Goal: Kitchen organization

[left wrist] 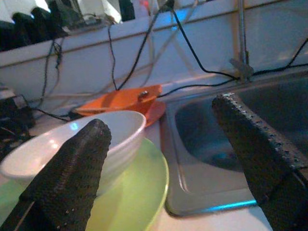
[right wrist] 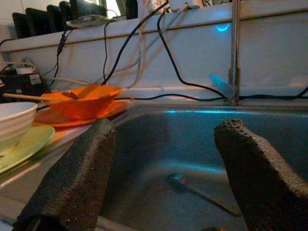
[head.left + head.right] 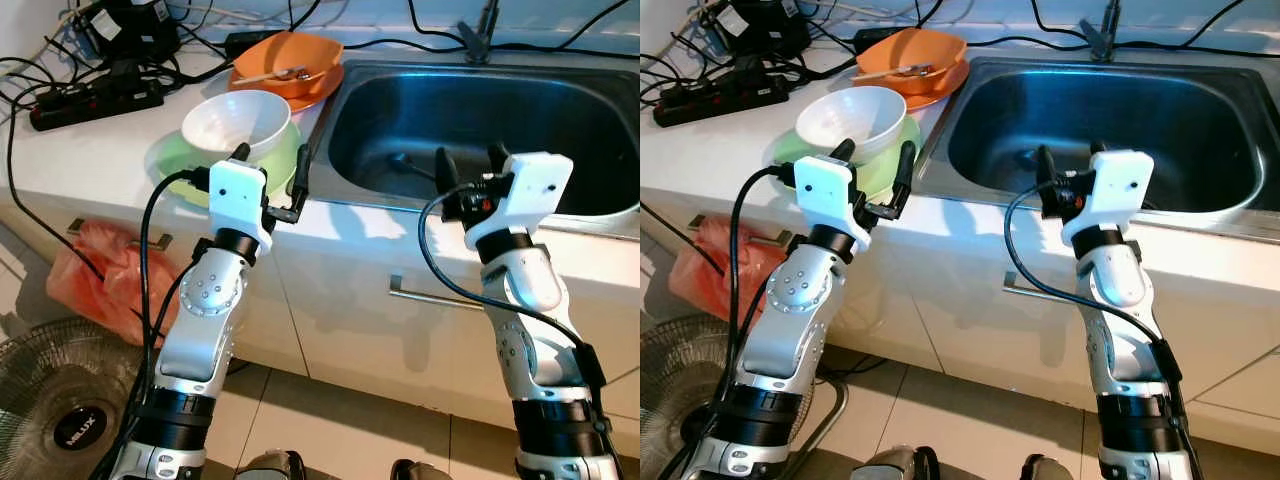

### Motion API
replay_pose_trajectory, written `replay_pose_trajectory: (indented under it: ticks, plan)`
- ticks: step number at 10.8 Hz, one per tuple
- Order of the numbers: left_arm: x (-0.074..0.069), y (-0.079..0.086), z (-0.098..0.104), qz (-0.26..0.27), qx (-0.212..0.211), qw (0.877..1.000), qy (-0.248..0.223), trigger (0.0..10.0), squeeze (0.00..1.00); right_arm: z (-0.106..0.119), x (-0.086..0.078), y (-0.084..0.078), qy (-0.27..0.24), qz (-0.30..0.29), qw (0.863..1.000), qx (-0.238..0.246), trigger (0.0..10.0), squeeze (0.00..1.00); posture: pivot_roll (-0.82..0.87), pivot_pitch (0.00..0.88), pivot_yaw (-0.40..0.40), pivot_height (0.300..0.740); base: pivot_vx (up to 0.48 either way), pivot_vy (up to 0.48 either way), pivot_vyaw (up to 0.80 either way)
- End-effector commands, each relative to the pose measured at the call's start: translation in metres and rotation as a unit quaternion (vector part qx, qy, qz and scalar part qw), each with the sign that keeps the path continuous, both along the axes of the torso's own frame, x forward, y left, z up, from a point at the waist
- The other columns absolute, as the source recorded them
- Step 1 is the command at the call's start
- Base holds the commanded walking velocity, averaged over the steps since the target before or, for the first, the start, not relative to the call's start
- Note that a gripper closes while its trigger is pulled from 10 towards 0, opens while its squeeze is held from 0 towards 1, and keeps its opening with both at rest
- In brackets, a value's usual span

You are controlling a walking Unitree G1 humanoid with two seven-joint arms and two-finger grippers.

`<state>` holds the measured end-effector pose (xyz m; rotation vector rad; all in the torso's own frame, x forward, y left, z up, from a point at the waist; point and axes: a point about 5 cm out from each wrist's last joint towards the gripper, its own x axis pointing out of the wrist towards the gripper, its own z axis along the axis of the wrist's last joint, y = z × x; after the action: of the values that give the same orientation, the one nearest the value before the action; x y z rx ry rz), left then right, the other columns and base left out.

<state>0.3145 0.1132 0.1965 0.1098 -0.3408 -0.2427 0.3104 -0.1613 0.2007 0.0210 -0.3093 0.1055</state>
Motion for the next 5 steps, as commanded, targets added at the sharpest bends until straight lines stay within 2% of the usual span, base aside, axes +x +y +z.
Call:
replay_pose_trajectory:
  ticks: [1,4,5]
  plan:
    - [0.0001,0.0036,0.0033,0.013,0.001,1.000,-0.005,10.0,0.00,0.0027,-0.0027,-0.0014,-0.003,-0.002,1.000,0.005,10.0,0.00,0.03,0.061,0.118,0.740,0.000,0.000,0.00]
    - [-0.0008,0.0003,-0.0018,-0.001,0.003,1.000,0.005,10.0,0.00,0.0045,-0.0031,-0.0017,-0.004,-0.002,1.000,0.006,10.0,0.00,0.02,0.066,0.116,0.740,0.000,0.000,0.00]
    - [-0.0028,0.0036,-0.0054,-0.003,0.007,1.000,0.004,10.0,0.00,0.0021,-0.0062,-0.0016,-0.005,0.004,1.000,0.004,10.0,0.00,0.02,0.069,0.114,0.740,0.000,0.000,0.00]
